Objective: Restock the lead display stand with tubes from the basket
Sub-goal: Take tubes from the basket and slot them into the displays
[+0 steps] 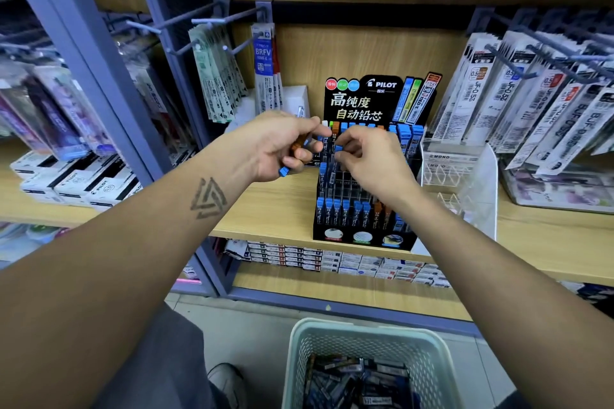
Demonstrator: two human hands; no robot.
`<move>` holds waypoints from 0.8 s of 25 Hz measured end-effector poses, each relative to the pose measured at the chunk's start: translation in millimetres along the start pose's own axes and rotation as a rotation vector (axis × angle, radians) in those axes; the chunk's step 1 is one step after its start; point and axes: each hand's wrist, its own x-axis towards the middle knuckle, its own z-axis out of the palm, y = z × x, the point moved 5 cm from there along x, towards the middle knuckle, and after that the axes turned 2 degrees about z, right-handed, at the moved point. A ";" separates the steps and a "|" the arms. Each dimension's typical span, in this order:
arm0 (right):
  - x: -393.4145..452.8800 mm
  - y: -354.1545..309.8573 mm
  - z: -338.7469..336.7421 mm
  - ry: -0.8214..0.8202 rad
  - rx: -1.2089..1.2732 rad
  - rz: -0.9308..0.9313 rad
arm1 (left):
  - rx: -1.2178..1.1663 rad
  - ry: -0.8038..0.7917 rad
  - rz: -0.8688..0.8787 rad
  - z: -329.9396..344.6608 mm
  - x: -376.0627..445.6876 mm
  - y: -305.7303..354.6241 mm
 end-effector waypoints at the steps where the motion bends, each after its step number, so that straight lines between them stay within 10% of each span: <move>1: -0.3 1.0 1.3 -0.004 -0.004 0.004 | 0.004 -0.003 0.001 0.6 0.1 -0.2; 10: -11.2 -1.8 13.8 -0.070 -0.269 -0.071 | 0.032 -0.068 -0.028 9.4 -4.0 -1.7; 16: -10.9 -7.7 -28.0 -0.139 0.759 0.334 | 0.139 -0.249 0.002 26.2 -6.1 -7.3; 20: -20.9 5.8 -46.3 -0.127 0.883 0.406 | 0.168 -0.291 -0.016 40.0 -3.3 -13.2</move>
